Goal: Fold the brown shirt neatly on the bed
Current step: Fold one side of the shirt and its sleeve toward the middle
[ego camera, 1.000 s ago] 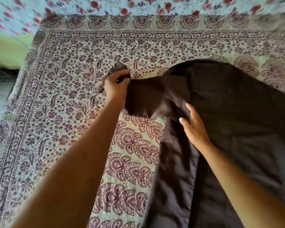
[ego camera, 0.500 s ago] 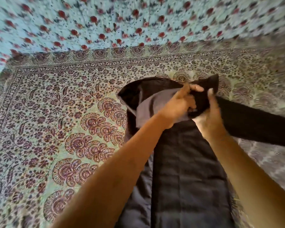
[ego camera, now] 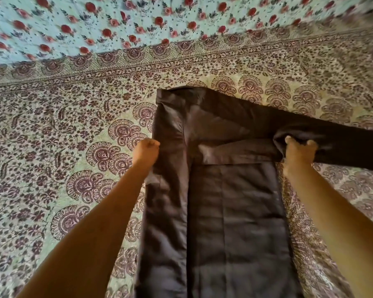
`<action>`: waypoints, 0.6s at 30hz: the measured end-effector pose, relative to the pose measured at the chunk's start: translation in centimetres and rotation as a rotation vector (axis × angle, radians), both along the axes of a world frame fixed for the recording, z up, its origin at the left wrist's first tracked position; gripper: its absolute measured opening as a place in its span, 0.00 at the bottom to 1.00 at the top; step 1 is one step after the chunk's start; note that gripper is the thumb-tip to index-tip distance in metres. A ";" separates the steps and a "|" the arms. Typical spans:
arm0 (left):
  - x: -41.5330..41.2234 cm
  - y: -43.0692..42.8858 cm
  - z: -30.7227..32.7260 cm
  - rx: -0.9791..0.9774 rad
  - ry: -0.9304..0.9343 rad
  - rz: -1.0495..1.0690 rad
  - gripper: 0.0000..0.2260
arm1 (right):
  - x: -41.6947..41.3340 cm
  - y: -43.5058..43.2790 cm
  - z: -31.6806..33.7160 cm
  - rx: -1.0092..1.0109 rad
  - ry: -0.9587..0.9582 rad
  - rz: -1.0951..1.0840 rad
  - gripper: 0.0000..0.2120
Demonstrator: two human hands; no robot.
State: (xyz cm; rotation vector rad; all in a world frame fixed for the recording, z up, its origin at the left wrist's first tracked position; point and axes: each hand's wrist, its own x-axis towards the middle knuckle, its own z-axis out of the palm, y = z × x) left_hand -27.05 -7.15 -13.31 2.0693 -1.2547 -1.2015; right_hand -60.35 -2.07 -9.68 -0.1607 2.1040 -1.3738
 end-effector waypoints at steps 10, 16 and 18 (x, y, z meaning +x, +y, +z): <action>-0.8 -10.5 0.1 -0.407 -0.398 -0.350 0.19 | 10.5 -6.9 -5.0 -0.026 0.606 0.906 0.12; 0.3 -18.3 -1.2 -0.367 -0.575 -0.660 0.26 | 14.3 -13.7 -6.7 -0.019 0.705 1.111 0.18; 0.8 -19.3 -1.7 -0.297 -0.544 -0.708 0.28 | 15.1 -15.5 -7.0 0.057 0.689 1.195 0.21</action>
